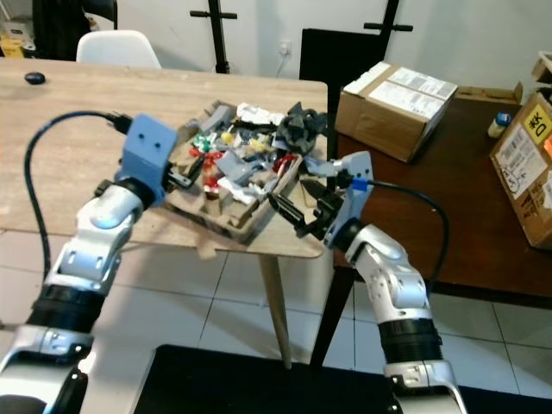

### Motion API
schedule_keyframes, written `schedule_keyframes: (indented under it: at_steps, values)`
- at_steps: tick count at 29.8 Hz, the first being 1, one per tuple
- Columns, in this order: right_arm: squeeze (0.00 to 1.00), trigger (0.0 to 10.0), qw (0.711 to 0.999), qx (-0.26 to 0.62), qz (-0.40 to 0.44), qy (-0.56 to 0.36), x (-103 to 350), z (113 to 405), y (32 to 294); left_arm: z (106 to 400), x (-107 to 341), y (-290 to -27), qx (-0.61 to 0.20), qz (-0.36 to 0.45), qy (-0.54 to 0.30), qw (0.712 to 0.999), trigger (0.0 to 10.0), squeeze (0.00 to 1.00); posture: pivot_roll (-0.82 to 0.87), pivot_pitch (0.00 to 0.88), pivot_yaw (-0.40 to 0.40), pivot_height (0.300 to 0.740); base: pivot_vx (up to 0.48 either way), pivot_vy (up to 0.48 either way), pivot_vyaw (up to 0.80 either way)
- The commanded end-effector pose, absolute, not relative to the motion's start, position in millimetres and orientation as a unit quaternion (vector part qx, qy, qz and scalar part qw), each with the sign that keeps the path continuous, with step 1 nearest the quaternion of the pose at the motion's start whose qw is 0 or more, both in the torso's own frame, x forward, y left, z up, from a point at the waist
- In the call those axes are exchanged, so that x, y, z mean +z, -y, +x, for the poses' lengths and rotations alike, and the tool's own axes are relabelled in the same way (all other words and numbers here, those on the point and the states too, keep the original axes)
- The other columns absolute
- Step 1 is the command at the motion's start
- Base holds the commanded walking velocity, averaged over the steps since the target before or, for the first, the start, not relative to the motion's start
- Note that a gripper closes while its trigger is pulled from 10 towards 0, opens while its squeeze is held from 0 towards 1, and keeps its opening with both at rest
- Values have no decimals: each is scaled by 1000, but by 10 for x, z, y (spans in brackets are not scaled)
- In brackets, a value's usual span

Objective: Picking trash to rubbish bin

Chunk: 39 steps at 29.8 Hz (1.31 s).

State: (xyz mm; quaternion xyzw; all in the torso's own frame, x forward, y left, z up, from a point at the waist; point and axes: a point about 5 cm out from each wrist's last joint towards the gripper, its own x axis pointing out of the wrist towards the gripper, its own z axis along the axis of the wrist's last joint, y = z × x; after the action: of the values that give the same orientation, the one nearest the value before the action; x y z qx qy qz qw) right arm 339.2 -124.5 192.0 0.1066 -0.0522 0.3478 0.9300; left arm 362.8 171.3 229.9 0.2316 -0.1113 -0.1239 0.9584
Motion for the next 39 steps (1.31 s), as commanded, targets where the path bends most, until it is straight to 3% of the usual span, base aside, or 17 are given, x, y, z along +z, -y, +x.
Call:
schedule_keyframes:
  at_steps: [1,14,15,16,17,18,20,21,39]
  values:
    - [0,10000,935,332,111,60,1935,3427,1252,3669,2239,-1680,-118,248,110,955,10000,0,93,96,0,740,0,0,0]
    - [0,10000,937,324,107,69,1903,3431,1076,3757,1850,-1738,-97,260,54,959,10000,0,90,90,7,740,0,0,0]
    - [0,10000,937,324,107,70,1903,3432,1066,3758,1846,-1737,-98,256,54,960,7686,0,90,90,7,740,0,0,0]
    - [0,10000,937,323,108,71,1905,3433,1059,3763,1856,-1737,-96,256,59,960,3255,0,91,91,6,740,0,0,0]
    - [0,10000,937,323,108,71,1905,3433,1059,3763,1856,-1737,-96,256,59,960,3255,0,91,91,6,740,0,0,0]
    - [0,10000,938,323,108,72,1910,3435,1055,3766,1871,-1737,-95,257,66,959,1961,0,91,91,6,740,0,0,0]
    - [0,10000,937,322,110,73,1916,3437,1053,3767,1887,-1736,-96,259,73,958,1373,0,92,91,5,740,0,0,0]
    - [0,10000,938,322,110,74,1920,3441,1053,3770,1894,-1734,-96,262,78,957,0,0,92,92,5,740,0,0,0]
    - [0,10000,939,317,110,74,1901,3447,1065,3762,2025,-1780,-73,284,132,947,0,0,94,101,1,740,0,0,0]
